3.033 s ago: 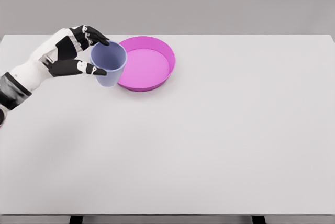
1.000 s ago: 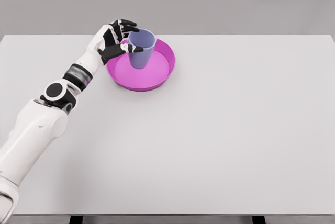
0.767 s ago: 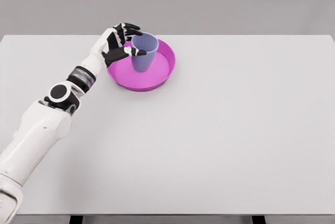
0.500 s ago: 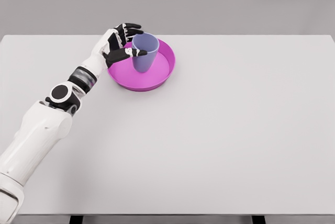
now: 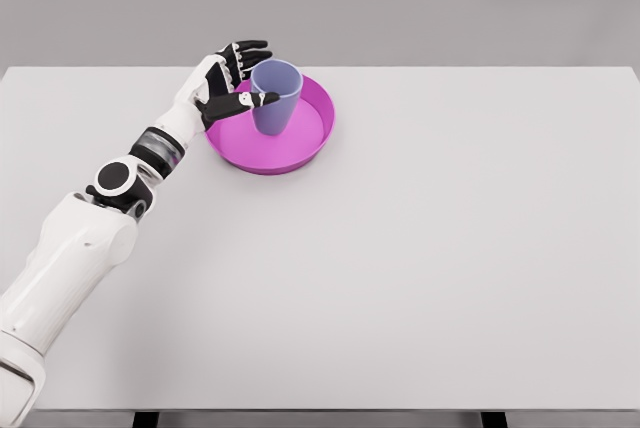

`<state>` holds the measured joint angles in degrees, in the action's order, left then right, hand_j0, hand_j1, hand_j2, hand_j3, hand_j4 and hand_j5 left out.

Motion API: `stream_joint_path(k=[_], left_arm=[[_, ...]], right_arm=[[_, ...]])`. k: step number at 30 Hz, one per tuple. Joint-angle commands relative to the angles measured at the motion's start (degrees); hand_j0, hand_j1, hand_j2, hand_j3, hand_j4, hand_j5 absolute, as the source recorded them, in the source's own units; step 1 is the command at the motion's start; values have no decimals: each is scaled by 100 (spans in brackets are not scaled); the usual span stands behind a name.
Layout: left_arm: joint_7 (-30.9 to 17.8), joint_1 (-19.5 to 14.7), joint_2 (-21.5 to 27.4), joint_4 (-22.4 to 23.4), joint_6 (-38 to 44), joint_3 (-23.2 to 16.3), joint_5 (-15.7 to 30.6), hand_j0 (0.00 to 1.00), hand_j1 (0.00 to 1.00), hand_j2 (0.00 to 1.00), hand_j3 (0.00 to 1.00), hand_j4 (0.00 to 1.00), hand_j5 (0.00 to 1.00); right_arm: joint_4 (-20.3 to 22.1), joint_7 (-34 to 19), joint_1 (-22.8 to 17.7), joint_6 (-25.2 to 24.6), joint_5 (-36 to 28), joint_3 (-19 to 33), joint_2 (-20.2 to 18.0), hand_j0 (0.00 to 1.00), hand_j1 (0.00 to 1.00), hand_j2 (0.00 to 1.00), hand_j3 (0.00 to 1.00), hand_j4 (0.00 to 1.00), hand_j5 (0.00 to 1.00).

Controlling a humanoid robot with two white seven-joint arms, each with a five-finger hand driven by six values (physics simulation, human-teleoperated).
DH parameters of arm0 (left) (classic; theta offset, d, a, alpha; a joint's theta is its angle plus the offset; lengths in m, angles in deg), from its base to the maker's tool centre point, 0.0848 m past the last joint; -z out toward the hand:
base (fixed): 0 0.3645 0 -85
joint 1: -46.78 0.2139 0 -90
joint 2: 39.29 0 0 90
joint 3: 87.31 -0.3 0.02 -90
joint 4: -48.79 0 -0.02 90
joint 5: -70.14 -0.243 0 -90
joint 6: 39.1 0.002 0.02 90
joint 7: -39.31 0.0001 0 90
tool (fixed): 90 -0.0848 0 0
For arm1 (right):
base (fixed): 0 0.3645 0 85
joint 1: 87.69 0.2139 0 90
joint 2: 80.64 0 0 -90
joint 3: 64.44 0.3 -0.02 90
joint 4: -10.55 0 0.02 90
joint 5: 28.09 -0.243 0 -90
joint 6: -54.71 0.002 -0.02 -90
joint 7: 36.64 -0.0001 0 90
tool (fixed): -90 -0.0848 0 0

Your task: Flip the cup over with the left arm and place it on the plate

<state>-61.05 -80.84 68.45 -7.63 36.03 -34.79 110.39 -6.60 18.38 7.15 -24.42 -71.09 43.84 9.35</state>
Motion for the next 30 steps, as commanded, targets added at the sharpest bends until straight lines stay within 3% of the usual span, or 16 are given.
stream_joint_path(k=[1, 16, 26, 28, 30], left_arm=[[-1, 0, 10, -9, 1, 4, 18, 75, 75, 75, 75, 75, 75], [-1, 0, 71, -35, 1, 4, 9, 100, 100, 100, 100, 100, 100], [-10, -97, 317, -79, -8, 74, 9, 100, 100, 100, 100, 100, 100], [-72, -79, 625, -658, -8, 83, 44, 100, 100, 100, 100, 100, 100], [-405, 61, 1485, -1581, -17, 109, 333, 100, 100, 100, 100, 100, 100]], right_arm=[[1, -3, 0, 3, 3, 0, 0, 100, 100, 100, 100, 100, 100], [1, -3, 0, 3, 3, 0, 0, 100, 100, 100, 100, 100, 100], [1, -3, 0, 3, 3, 0, 0, 100, 100, 100, 100, 100, 100], [1, -3, 0, 3, 3, 0, 0, 100, 100, 100, 100, 100, 100], [1, -3, 0, 3, 3, 0, 0, 100, 100, 100, 100, 100, 100]])
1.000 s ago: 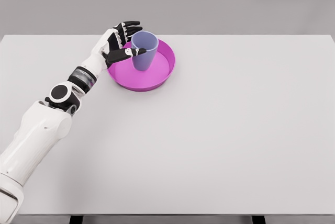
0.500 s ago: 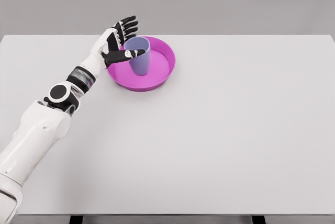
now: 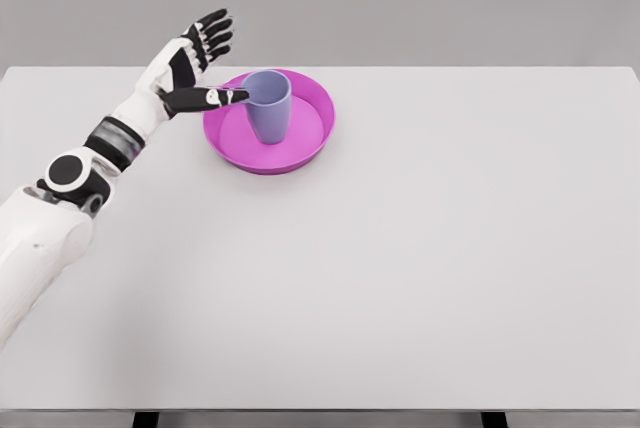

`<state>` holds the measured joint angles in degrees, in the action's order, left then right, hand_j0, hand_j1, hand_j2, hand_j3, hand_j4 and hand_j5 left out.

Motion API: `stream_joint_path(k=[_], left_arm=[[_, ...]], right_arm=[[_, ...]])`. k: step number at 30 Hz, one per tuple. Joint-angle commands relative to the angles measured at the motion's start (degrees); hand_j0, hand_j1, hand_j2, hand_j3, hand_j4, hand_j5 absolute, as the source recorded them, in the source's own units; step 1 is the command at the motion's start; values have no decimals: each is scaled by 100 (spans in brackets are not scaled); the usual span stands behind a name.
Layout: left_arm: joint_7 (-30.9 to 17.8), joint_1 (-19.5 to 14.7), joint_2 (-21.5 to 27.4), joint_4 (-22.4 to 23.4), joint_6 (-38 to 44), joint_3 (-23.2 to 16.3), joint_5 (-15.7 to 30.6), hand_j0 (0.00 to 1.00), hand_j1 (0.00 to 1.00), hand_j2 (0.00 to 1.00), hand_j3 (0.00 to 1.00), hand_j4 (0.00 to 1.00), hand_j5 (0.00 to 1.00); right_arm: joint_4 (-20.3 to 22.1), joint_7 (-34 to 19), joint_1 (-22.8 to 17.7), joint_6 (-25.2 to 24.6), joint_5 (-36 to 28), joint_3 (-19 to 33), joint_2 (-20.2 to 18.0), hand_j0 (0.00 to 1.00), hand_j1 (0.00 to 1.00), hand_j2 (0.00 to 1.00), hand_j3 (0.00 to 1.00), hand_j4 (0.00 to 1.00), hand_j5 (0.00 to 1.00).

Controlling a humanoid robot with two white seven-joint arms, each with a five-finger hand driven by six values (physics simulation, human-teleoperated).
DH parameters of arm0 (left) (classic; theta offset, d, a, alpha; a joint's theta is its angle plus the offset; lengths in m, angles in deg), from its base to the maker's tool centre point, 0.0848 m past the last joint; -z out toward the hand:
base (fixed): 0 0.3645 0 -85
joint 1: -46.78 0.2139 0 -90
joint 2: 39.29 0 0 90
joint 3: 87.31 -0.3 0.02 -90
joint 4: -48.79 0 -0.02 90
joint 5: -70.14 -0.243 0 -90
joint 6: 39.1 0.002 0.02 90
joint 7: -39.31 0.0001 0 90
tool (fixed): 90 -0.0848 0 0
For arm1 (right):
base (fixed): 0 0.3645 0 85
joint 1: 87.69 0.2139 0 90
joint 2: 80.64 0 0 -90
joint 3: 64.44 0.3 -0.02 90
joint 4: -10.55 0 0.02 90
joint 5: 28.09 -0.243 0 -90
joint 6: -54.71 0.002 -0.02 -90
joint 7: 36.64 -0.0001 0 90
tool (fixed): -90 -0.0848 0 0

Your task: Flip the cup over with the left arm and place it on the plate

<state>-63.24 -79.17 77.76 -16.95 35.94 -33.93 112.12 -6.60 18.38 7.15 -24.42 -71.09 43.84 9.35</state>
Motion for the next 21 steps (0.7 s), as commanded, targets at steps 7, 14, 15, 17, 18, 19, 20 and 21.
stream_joint_path(k=[7, 14, 15, 17, 18, 19, 20, 21], left_arm=[[-2245, 1002, 2735, -1213, 46, 542, 2578, 100, 100, 100, 100, 100, 100], [-2245, 1213, 2753, -1344, 46, 472, 2534, 100, 100, 100, 100, 100, 100], [-2245, 1301, 2797, -1441, 55, 472, 2526, 100, 100, 100, 100, 100, 100], [-2245, 1521, 2814, -1670, 55, 463, 2499, 100, 100, 100, 100, 100, 100], [-2245, 1618, 2814, -1784, 63, 463, 2359, 100, 100, 100, 100, 100, 100], [-2245, 1653, 2823, -1872, 63, 472, 2025, 100, 100, 100, 100, 100, 100], [-2245, 1670, 2823, -1925, 63, 472, 1814, 100, 100, 100, 100, 100, 100], [-2245, 1679, 2823, -1942, 63, 472, 1787, 100, 100, 100, 100, 100, 100]], right_arm=[[1, -3, 0, 3, 3, 0, 0, 100, 100, 100, 100, 100, 100], [-7, -3, 0, 3, 3, 0, 0, 100, 100, 100, 100, 100, 100], [-7, -3, 0, 3, 3, 0, 0, 100, 100, 100, 100, 100, 100], [1, -3, 0, 3, 3, 0, 0, 100, 100, 100, 100, 100, 100], [1, -3, 0, 3, 3, 0, 0, 100, 100, 100, 100, 100, 100], [1, -3, 0, 3, 3, 0, 0, 100, 100, 100, 100, 100, 100], [1, -3, 0, 3, 3, 0, 0, 100, 100, 100, 100, 100, 100], [1, -3, 0, 3, 3, 0, 0, 100, 100, 100, 100, 100, 100]])
